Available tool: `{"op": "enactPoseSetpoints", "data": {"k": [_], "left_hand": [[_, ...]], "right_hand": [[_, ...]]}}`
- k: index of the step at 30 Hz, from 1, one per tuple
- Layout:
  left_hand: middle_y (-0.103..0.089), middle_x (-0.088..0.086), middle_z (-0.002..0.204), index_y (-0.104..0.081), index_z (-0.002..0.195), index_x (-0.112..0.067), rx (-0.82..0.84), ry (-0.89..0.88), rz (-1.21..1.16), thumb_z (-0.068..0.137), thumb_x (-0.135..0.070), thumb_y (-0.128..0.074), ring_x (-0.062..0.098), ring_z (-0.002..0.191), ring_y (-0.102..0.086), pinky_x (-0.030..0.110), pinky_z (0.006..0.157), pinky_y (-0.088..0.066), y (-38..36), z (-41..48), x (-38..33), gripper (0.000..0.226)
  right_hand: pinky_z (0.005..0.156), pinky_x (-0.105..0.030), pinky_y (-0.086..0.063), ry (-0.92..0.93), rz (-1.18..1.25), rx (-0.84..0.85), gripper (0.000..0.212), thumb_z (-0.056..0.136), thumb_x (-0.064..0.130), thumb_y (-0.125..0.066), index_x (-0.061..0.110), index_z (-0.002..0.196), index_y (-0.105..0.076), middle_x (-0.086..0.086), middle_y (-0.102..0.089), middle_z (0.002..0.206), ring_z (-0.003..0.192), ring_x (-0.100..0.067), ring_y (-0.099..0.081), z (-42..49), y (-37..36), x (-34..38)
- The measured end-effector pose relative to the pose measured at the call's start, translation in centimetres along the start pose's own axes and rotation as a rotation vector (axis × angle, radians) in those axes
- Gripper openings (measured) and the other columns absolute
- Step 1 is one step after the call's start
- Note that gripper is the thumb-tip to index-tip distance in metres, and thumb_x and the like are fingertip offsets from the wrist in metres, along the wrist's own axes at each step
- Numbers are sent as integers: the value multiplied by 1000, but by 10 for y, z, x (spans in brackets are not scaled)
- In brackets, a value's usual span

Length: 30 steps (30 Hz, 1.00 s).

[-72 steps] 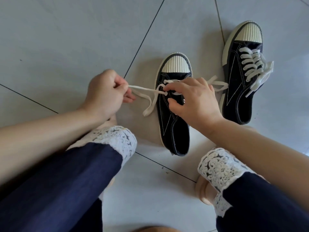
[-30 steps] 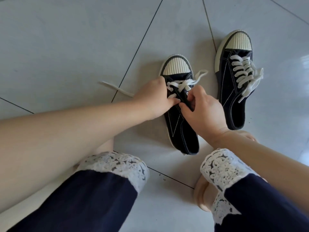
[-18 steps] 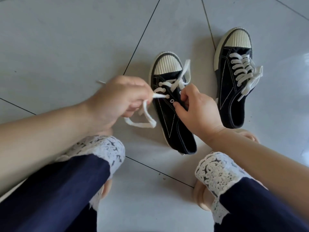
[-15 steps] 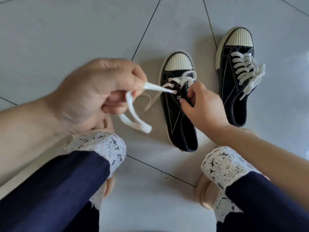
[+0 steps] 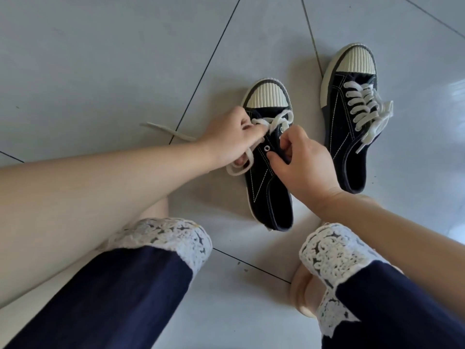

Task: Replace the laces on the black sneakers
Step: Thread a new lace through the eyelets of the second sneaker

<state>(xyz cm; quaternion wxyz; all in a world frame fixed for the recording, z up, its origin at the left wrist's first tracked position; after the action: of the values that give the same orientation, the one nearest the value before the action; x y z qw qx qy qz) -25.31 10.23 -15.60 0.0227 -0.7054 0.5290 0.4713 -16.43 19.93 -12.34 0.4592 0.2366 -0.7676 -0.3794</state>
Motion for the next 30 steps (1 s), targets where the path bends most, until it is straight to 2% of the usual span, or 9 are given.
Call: {"op": "enactPoseSetpoints", "data": {"k": [5,7,12,17,22,24,26,28,30], "left_hand": [[-61,3,101,-53,103,-10,-75,-176,329,79,-34,-67,24,90,-56,26,65,-32,-6,-6,-16,36],[-64,6,101,-59,102,-9,-101,-232,424,85,-30,-60,28,93,-57,30,66,-38,-2,-11,-25,27],[-59,1,63,-63,70,-7,-89,-257,240,85,-22,-61,16,64,-56,32,64,-42,22,-30,-42,21],[-50,-4,48,-66,68,-11,-5,-190,-409,77,-16,-64,7,34,-40,9,35,-29,74,-85,-47,11],[-52,-5,50,-62,66,-14,132,-65,-175,78,-21,-68,4,36,-41,11,35,-30,57,-86,-18,16],[-60,-7,56,-64,71,-18,201,-27,17,77,-36,-68,5,45,-51,13,46,-38,38,-76,-6,20],[-67,-6,71,-68,79,-19,317,6,102,66,-62,-65,3,61,-58,16,57,-44,16,-70,5,45],[-70,3,81,-69,85,-8,325,98,-13,61,-70,-55,7,71,-63,17,66,-48,4,-60,17,68],[-71,6,85,-69,86,-6,240,293,-273,75,-61,-55,18,83,-65,30,81,-49,-3,-51,36,58]], "right_hand": [[55,-31,-35,4,5,-4,25,84,23,-61,16,83,-37,10,-41,59,59,-23,-46,0,1,0],[55,-30,-33,7,5,-6,25,84,23,-61,16,83,-37,10,-41,58,58,-23,-45,1,0,0],[55,-29,-30,-2,14,-5,23,84,21,-60,16,80,-38,11,-40,58,56,-19,-42,2,-1,-2],[55,-31,-38,-22,63,-17,23,84,22,-61,16,80,-39,11,-41,57,53,-13,-42,0,4,-3],[57,-34,-45,38,24,56,24,84,27,-61,18,84,-39,11,-44,60,61,-21,-51,-2,-9,14],[57,-34,-45,43,0,61,24,85,28,-61,18,85,-39,11,-44,60,61,-22,-52,-2,-12,15],[54,-32,-43,54,1,40,25,84,28,-61,17,84,-39,11,-42,59,59,-21,-51,-2,-10,15],[54,-31,-42,62,3,29,26,84,29,-62,17,84,-39,12,-41,59,58,-21,-50,-3,-9,15],[54,-32,-41,57,3,29,26,83,29,-63,17,83,-39,12,-42,59,59,-22,-50,-3,-9,15]]}}
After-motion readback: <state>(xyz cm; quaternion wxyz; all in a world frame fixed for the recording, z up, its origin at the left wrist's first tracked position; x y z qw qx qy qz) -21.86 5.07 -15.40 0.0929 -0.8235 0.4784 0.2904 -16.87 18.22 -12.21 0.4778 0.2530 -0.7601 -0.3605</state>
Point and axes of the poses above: each hand's wrist, its own z-axis towards the middle knuckle, its own y-axis out of the back of the hand, x = y × z, the point moved 10 cm from there along z, towards the middle knuckle
